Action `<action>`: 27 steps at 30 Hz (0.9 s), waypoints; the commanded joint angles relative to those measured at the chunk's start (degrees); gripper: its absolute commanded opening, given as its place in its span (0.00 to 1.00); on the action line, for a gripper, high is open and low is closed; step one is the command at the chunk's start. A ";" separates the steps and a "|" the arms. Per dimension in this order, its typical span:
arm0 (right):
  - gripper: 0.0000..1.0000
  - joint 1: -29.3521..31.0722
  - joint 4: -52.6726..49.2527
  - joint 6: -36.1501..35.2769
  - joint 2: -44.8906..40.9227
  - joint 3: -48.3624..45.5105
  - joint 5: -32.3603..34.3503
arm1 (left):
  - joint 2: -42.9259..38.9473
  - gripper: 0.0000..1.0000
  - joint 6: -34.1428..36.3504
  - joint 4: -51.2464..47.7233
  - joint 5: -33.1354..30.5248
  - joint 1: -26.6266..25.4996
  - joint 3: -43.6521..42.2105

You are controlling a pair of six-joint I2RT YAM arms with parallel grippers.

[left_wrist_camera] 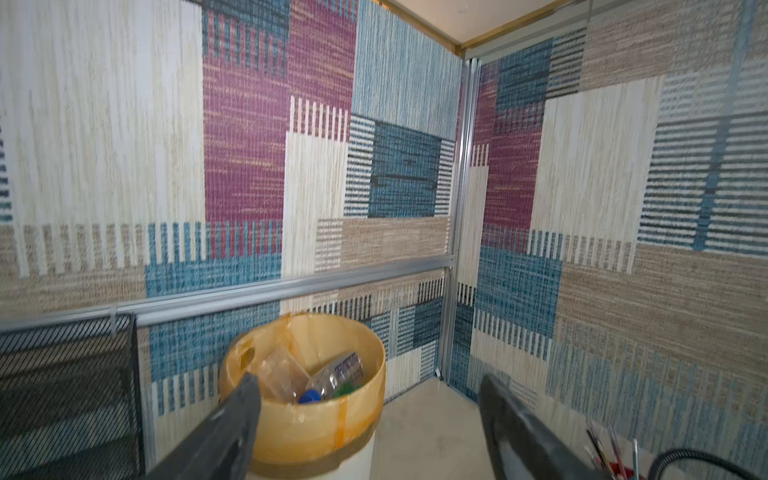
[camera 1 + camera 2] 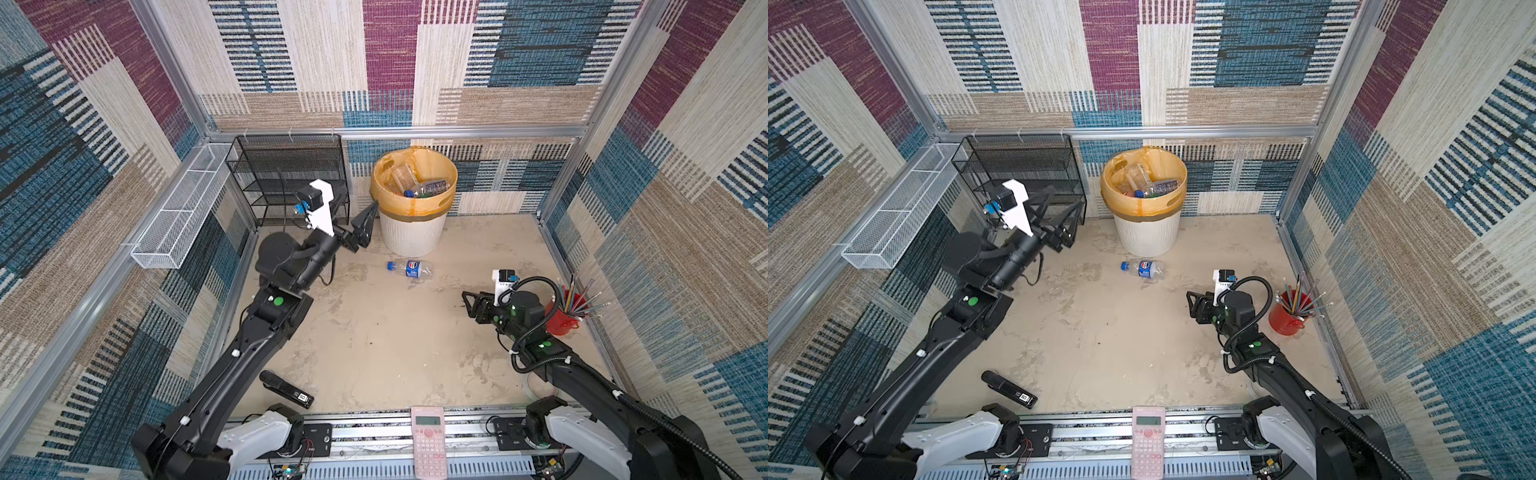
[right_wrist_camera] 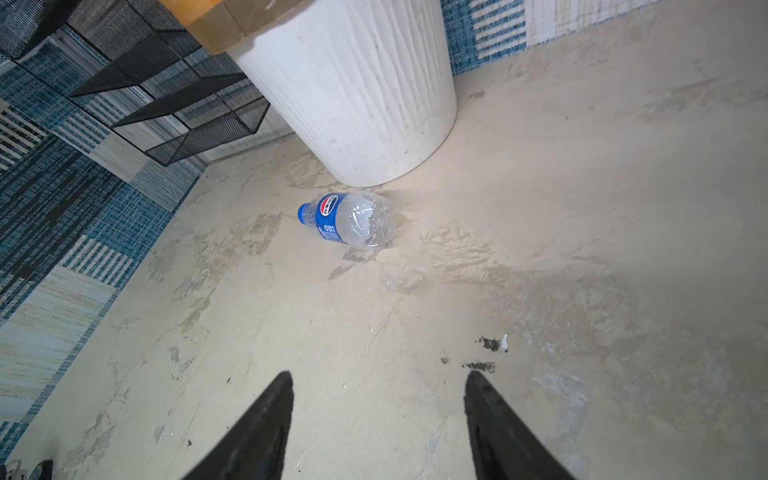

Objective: Throw the plastic bottles in the bin
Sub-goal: 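Open the left gripper to drop the soda water bottle into the bin, then reach the right gripper toward the Pepsi-label bottle while the left arm draws back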

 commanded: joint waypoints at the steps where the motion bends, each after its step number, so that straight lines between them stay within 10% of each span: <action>1: 0.67 0.97 0.11 0.62 2.76 1.75 -1.54 | -3.63 0.82 -3.82 -0.51 -4.20 0.00 -8.92; 27: 0.81 3.34 -6.65 -16.80 39.14 33.76 -1.79 | -17.85 0.80 -20.53 -11.46 -7.06 0.79 -38.25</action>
